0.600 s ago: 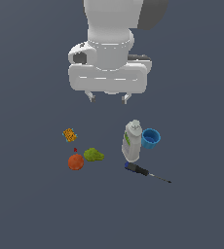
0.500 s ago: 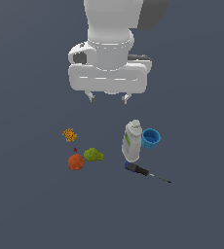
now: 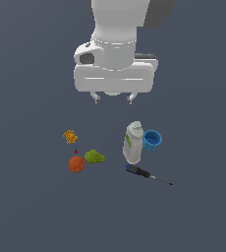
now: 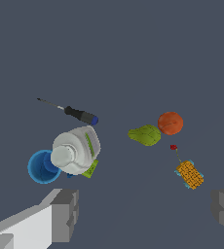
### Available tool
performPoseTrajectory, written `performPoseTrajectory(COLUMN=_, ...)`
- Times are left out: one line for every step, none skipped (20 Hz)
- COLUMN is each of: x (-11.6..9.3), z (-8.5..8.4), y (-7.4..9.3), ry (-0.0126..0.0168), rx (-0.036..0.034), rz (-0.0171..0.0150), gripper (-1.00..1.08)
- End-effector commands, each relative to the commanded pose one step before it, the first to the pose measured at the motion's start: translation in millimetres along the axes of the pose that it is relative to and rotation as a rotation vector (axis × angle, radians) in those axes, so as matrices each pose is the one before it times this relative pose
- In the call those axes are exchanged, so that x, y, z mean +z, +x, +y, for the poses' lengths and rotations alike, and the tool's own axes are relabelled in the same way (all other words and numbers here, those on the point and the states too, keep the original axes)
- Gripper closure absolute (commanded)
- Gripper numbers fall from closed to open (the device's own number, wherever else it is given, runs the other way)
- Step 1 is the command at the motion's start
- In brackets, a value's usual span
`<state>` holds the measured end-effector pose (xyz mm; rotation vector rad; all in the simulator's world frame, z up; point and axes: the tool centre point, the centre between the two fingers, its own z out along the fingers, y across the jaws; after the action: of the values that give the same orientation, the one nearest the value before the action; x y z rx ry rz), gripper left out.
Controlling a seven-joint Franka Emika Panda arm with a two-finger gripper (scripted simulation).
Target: Pick up a designated object from a clutter of objects.
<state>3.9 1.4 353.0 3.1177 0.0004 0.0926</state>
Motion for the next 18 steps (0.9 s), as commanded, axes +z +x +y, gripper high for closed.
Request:
performPoseTrajectory(x=-0.27, z=-1.34, y=-0.08, ry=0.00026, rx=-0.00602, rz=-0.00076, gripper=-0.92)
performPoseTrajectory(x=0.10, z=0.66, y=0.01, ry=-0.00010, rx=0.00228, rz=0.00023, gripper=-0.92)
performPoseTrajectory(x=0.13, z=0.28, y=0.04, ry=-0.00004, rx=0.00068, rz=0.00008, gripper=-0.92)
performPoseTrajectory(x=0.23, z=0.04, y=0.09, ry=0.00001, rx=-0.00098, rz=-0.00005, gripper=-0.92)
performPoseTrajectory(x=0.42, z=0.14, y=0.16, ry=0.00004, rx=-0.00207, rz=-0.00013, gripper=-0.92)
performPoseTrajectory(x=0.65, z=0.16, y=0.25, ry=0.00006, rx=-0.00331, rz=-0.00020, gripper=-0.92)
performPoseTrajectory(x=0.92, z=0.25, y=0.35, ry=0.00007, rx=-0.00441, rz=-0.00026, gripper=-0.92)
performPoseTrajectory(x=1.18, z=0.35, y=0.44, ry=0.00008, rx=-0.00547, rz=-0.00031, gripper=-0.92)
performPoseTrajectory(x=1.44, z=0.48, y=0.53, ry=0.00010, rx=-0.00647, rz=-0.00036, gripper=-0.92)
performPoseTrajectory(x=1.70, z=0.56, y=0.61, ry=0.00011, rx=-0.00755, rz=-0.00042, gripper=-0.92)
performPoseTrajectory(x=1.93, z=0.66, y=0.68, ry=0.00013, rx=-0.00850, rz=-0.00046, gripper=-0.92)
performPoseTrajectory(x=2.13, z=0.73, y=0.74, ry=0.00015, rx=-0.00939, rz=-0.00051, gripper=-0.92)
performPoseTrajectory(x=2.33, z=0.80, y=0.79, ry=0.00017, rx=-0.01028, rz=-0.00056, gripper=-0.92)
performPoseTrajectory(x=2.57, z=0.90, y=0.85, ry=0.00020, rx=-0.01139, rz=-0.00062, gripper=-0.92)
performPoseTrajectory(x=2.79, z=0.96, y=0.90, ry=0.00023, rx=-0.01241, rz=-0.00067, gripper=-0.92)
performPoseTrajectory(x=3.02, z=1.06, y=0.94, ry=0.00026, rx=-0.01337, rz=-0.00072, gripper=-0.92)
performPoseTrajectory(x=3.27, z=1.17, y=0.97, ry=0.00029, rx=-0.01441, rz=-0.00077, gripper=-0.92)
performPoseTrajectory(x=3.51, z=1.27, y=1.00, ry=0.00033, rx=-0.01543, rz=-0.00082, gripper=-0.92)
